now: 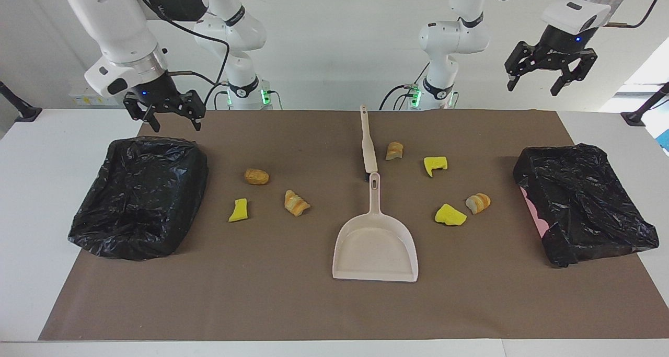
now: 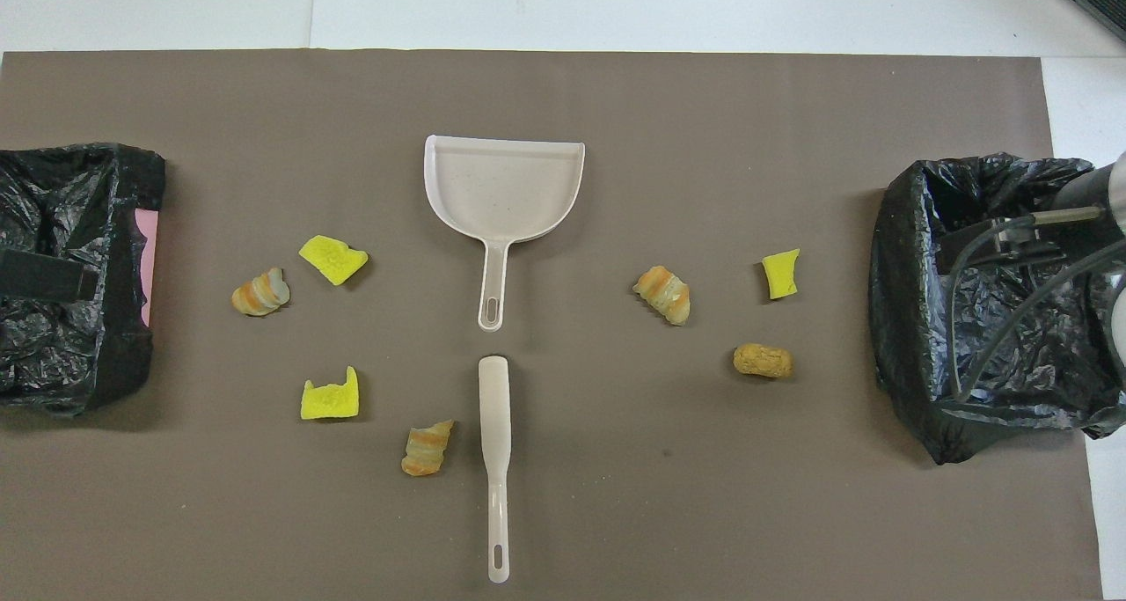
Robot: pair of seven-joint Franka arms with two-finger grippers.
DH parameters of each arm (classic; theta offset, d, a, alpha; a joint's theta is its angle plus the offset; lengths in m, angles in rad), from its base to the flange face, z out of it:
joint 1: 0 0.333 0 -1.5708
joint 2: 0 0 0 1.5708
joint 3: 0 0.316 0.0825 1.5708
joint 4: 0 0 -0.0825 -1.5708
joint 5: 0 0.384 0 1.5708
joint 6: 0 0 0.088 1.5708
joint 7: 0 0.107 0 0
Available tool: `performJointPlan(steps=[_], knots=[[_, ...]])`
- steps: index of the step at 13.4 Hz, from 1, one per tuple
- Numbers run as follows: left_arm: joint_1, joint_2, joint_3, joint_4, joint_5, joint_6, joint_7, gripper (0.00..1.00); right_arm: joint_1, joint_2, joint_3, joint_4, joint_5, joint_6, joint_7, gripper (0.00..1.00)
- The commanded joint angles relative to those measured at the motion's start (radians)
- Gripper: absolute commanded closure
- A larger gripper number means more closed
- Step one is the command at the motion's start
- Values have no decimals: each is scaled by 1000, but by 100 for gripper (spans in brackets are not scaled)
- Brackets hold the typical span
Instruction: Sweep and dump trash in bin
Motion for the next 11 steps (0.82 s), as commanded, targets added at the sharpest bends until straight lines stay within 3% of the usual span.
performJointPlan(steps=[1,3,6,11], knots=[[-11,-74,-19,-97,10,3,-17,0,45,-40,2,-104,26,21,-40,0],[-17,-128,-48,-174,9,6,-34,0,116,-43,4,-155,26,88,-36,0],[-48,-274,-65,-384,-12,72,-66,0,219,-17,4,-199,26,189,71,0],[-204,-377,-85,-622,-26,182,-286,0,369,129,4,-120,26,288,318,0]])
